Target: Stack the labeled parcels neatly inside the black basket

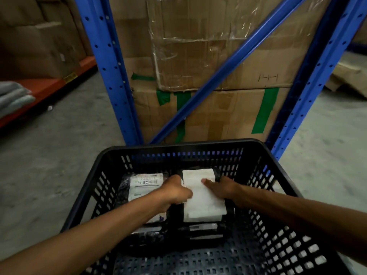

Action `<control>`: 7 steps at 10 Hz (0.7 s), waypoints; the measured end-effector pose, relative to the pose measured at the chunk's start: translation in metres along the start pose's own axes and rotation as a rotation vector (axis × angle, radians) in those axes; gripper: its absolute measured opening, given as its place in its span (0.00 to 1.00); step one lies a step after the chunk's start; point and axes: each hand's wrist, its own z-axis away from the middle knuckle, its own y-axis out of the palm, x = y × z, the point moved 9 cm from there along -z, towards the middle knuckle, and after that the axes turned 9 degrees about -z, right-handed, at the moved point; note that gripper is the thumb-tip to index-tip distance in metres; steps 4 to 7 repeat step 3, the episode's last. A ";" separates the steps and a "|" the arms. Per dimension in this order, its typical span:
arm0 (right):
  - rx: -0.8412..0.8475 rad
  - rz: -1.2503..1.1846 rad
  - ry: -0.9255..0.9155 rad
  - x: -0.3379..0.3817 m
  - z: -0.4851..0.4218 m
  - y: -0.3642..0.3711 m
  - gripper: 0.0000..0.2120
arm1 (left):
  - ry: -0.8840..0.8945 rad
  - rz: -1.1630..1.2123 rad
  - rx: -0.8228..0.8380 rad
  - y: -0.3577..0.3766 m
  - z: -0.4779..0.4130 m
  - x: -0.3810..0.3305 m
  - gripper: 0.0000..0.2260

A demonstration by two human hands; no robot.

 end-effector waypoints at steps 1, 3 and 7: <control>0.006 -0.012 0.058 -0.014 -0.006 0.002 0.15 | 0.008 -0.014 0.046 0.006 0.004 -0.005 0.09; -0.203 0.265 -0.307 0.069 0.047 -0.050 0.17 | 0.310 -0.329 0.036 -0.005 0.052 -0.023 0.37; -0.203 0.265 -0.307 0.069 0.047 -0.050 0.17 | 0.310 -0.329 0.036 -0.005 0.052 -0.023 0.37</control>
